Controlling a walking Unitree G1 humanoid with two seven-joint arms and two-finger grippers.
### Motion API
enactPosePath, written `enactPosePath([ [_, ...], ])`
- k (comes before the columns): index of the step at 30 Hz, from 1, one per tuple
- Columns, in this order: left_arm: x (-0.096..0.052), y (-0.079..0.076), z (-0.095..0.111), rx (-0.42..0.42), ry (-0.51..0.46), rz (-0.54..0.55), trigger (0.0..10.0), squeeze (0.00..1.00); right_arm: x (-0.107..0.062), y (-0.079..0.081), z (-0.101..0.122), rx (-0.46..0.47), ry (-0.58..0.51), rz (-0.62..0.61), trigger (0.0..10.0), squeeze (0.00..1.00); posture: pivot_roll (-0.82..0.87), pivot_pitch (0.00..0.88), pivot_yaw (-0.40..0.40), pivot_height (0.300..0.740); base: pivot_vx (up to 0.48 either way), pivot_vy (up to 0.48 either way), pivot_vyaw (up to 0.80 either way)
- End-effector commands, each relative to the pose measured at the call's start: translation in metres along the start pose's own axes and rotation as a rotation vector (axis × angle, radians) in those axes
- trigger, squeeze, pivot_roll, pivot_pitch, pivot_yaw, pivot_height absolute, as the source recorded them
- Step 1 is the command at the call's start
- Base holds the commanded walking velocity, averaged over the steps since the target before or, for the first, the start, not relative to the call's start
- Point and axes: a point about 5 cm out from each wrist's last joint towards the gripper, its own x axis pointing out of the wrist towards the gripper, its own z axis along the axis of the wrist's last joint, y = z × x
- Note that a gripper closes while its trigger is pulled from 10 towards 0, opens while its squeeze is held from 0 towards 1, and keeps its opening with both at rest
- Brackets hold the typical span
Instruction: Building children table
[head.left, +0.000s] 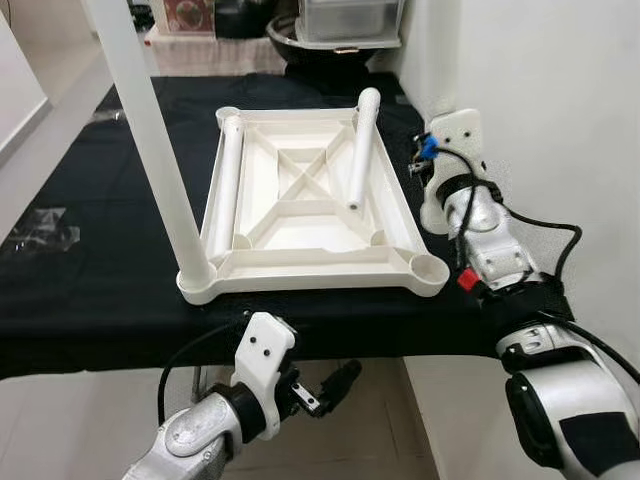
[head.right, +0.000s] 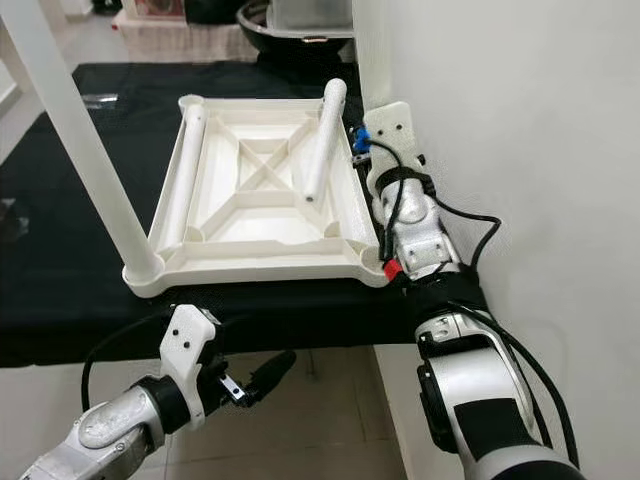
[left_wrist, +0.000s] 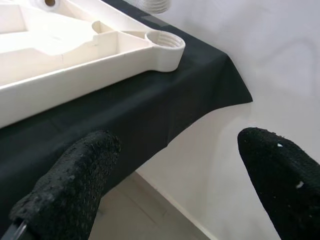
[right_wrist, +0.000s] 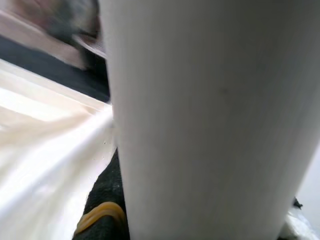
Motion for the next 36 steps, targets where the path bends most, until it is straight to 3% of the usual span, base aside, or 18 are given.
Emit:
enactPosePath([
  [1,-0.001,-0.005,0.002,0.007,-0.007,-0.001,10.0,0.00,0.001,0.000,0.002,-0.067,-0.038,-0.054,0.0,0.00,0.13,0.164,-0.069,0.740,0.000,0.000,0.00],
  [7,-0.004,-0.007,-0.001,-0.007,0.001,0.021,10.0,0.00,-0.007,0.023,-0.018,-0.025,0.046,-0.009,0.0,0.00,0.13,0.175,-0.076,0.740,0.000,0.000,0.00],
  [10,-0.004,-0.005,-0.002,0.008,0.003,0.035,10.0,0.00,-0.012,0.035,-0.023,0.047,0.072,0.017,0.0,0.00,0.13,0.173,-0.079,0.740,0.000,0.000,0.00],
  [11,-0.003,-0.004,-0.002,-0.004,-0.002,0.042,10.0,0.00,-0.013,0.041,-0.024,0.140,0.102,0.032,0.0,0.00,0.12,0.167,-0.078,0.740,0.000,0.000,0.00],
  [13,-0.002,-0.002,-0.002,-0.016,-0.005,0.054,10.0,0.00,-0.014,0.048,-0.023,0.237,0.123,0.027,0.0,0.00,0.12,0.167,-0.078,0.740,0.000,0.000,0.00],
  [14,-0.002,-0.001,-0.003,-0.013,-0.005,0.059,10.0,0.00,-0.014,0.052,-0.022,0.369,0.156,0.021,0.0,0.00,0.13,0.162,-0.078,0.740,0.000,0.000,0.00],
  [17,-0.002,-0.001,-0.003,-0.013,-0.005,0.059,10.0,0.00,-0.014,0.052,-0.022,0.369,0.156,0.021,0.0,0.00,0.13,0.162,-0.078,0.740,0.000,0.000,0.00],
  [18,-0.002,-0.001,-0.003,-0.008,-0.003,0.062,10.0,0.00,-0.013,0.055,-0.020,0.452,0.175,0.016,0.0,0.00,0.13,0.162,-0.078,0.740,0.000,0.000,0.00],
  [19,-0.002,-0.001,-0.004,-0.007,-0.001,0.062,10.0,0.00,-0.011,0.062,-0.008,0.552,0.165,0.020,0.0,0.00,0.12,0.159,-0.075,0.740,0.000,0.000,0.00],
  [21,-0.002,-0.001,-0.004,-0.007,-0.001,0.062,10.0,0.00,-0.011,0.062,-0.008,0.552,0.165,0.020,0.0,0.00,0.12,0.159,-0.075,0.740,0.000,0.000,0.00],
  [22,-0.002,-0.001,-0.005,-0.005,0.003,0.062,10.0,0.00,-0.010,0.068,0.004,0.630,0.153,0.028,0.0,0.00,0.12,0.159,-0.075,0.740,0.000,0.000,0.00],
  [23,-0.002,-0.001,-0.005,-0.005,0.003,0.062,10.0,0.00,-0.010,0.068,0.004,0.630,0.153,0.028,0.0,0.00,0.12,0.159,-0.075,0.740,0.000,0.000,0.00],
  [25,-0.001,0.000,-0.006,-0.002,0.006,0.060,10.0,0.00,-0.015,0.089,0.034,0.795,0.134,0.090,0.0,0.00,0.11,0.161,-0.074,0.740,0.000,0.000,0.00],
  [26,-0.001,0.000,-0.006,-0.002,0.006,0.060,10.0,0.00,-0.015,0.089,0.034,0.795,0.134,0.090,0.0,0.00,0.11,0.161,-0.074,0.740,0.000,0.000,0.00],
  [28,0.002,0.002,-0.006,0.004,0.007,0.057,10.0,0.00,-0.031,0.112,0.063,0.928,0.118,0.184,0.0,0.00,0.11,0.161,-0.075,0.740,0.000,0.000,0.00],
  [31,0.002,0.002,-0.006,0.005,0.007,0.056,10.0,0.00,-0.032,0.113,0.066,0.934,0.114,0.193,0.0,0.00,0.11,0.161,-0.075,0.740,0.000,0.000,0.00],
  [33,0.003,0.002,-0.007,0.005,0.007,0.059,10.0,0.00,-0.037,0.120,0.076,1.028,0.129,0.236,0.0,0.00,0.10,0.158,-0.077,0.740,0.000,0.000,0.00],
  [36,0.004,0.003,-0.007,0.012,0.006,0.064,10.0,0.00,-0.040,0.120,0.086,0.954,0.036,0.277,0.0,0.00,0.10,0.152,-0.078,0.740,0.000,0.000,0.00],
])
